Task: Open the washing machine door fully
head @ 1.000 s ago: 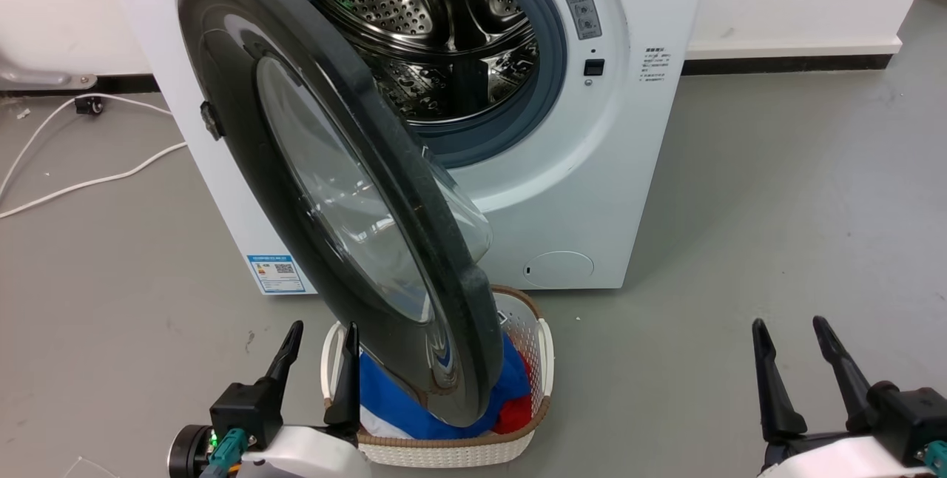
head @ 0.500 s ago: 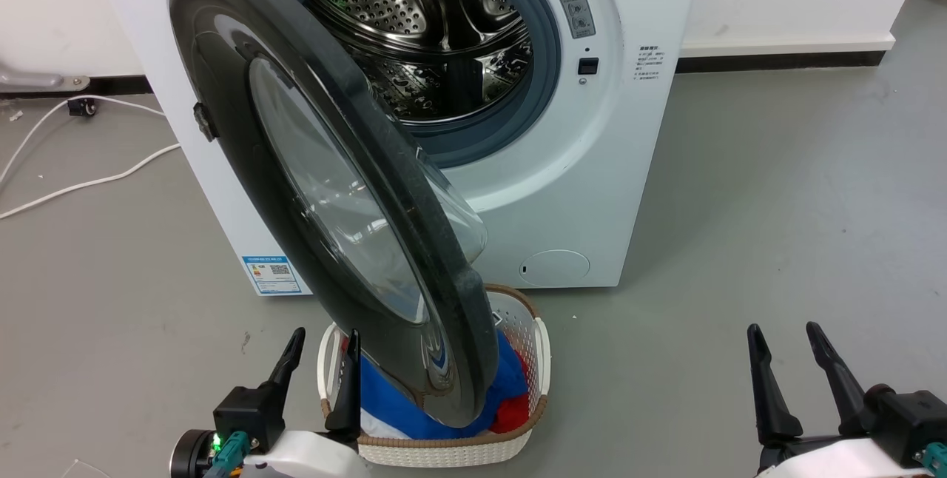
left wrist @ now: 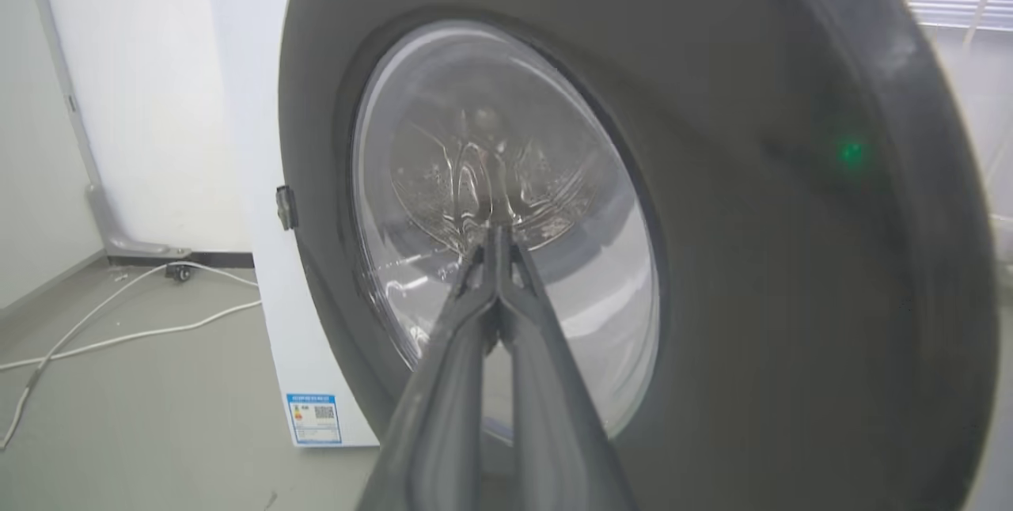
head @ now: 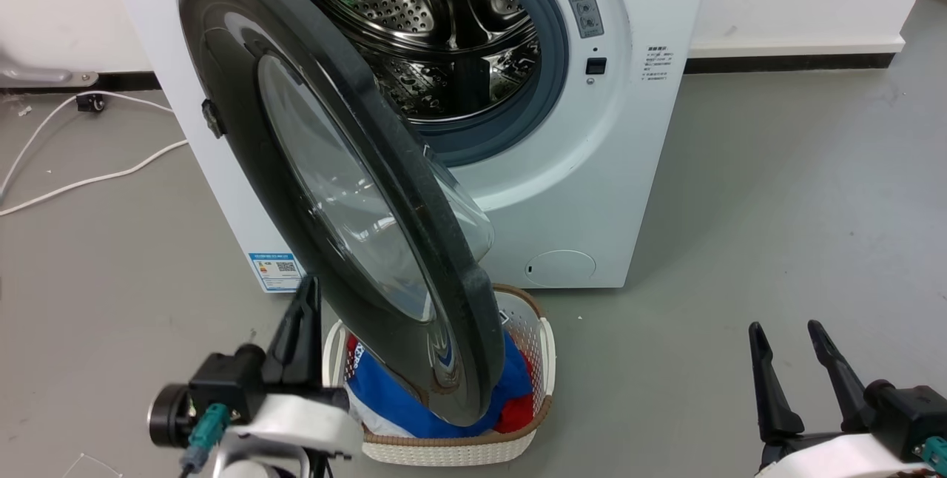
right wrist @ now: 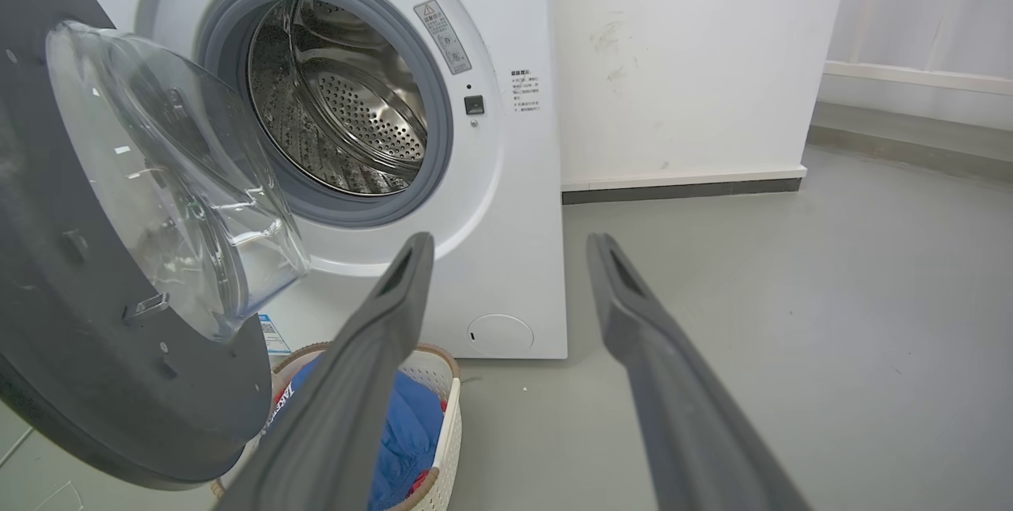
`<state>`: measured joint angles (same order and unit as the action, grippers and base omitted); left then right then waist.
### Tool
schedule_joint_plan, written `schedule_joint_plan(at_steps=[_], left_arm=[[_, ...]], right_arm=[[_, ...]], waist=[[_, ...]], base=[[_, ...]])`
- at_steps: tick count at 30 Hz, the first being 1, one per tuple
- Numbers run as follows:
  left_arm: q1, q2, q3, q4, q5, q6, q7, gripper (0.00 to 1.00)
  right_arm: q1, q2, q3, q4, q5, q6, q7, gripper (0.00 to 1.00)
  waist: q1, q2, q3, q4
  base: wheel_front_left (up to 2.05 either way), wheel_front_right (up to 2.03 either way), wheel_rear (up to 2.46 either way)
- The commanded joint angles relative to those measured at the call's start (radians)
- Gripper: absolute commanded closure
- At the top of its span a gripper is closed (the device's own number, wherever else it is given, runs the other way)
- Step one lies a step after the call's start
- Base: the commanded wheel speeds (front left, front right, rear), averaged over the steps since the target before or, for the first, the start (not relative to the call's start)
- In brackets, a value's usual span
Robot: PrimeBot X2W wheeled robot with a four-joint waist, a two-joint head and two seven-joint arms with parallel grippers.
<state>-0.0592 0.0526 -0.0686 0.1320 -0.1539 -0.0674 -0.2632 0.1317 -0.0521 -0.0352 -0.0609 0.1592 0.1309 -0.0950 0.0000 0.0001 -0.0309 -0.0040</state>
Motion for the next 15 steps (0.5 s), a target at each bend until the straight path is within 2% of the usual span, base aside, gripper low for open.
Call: schedule_joint_plan(at_steps=[1,9,15], left_arm=[[-0.016,0.0,0.001,-0.017,0.002,0.004,-0.002,1.0],[-0.1,0.003,-0.021,-0.268,0.028,0.036,0.008,1.0],[-0.15,0.0,-0.107,-0.444,0.02,0.047,0.023,1.0]], right_arm=[[-0.006,0.003,-0.002,-0.004,0.002,0.0,0.003,0.0],[0.005,0.003,-0.019,-0.02,-0.021,0.0,0.016,0.0],[0.009,0.003,-0.025,-0.028,-0.029,0.0,0.028,0.0]], waist=[[0.0,-0.0001,-0.001,0.002],[0.0,-0.0001,-0.011,0.02],[0.0,-0.0001,-0.018,0.03]], base=[[0.0,0.0,0.0],[0.0,0.0,0.0],[0.0,0.0,0.0]])
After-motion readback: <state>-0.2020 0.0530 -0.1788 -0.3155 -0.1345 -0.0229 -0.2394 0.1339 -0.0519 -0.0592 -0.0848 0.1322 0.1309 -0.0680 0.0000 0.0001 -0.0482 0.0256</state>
